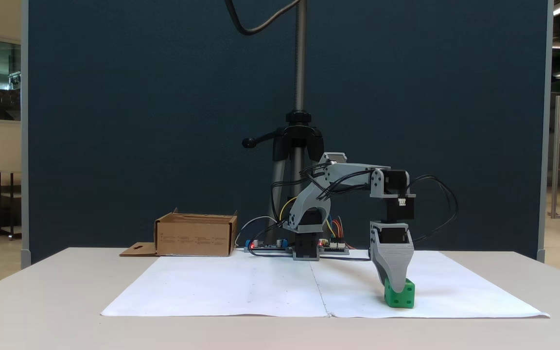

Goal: Grasp a green dice and put it in the bin.

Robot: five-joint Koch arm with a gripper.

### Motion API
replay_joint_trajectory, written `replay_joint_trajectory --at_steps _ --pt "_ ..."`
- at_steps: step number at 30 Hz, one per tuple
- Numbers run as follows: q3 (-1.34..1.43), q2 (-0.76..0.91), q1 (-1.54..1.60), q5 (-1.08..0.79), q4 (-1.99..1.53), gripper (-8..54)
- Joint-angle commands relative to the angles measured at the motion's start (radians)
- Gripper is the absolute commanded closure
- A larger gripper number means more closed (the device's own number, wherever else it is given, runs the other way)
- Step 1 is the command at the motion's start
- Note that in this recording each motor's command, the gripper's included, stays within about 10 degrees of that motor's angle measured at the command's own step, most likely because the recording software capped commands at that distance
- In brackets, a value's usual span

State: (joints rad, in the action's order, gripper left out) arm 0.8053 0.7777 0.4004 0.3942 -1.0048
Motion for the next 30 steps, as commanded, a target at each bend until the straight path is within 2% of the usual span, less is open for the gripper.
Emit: replay_joint_trajectory --at_steps 1,15,30 --pt "-0.043 0.021 0.012 0.077 0.012 3.6" --pt "-0.043 0.012 0.018 0.153 0.043 4.2" --pt "-0.043 -0.026 0.037 0.153 0.104 4.3"
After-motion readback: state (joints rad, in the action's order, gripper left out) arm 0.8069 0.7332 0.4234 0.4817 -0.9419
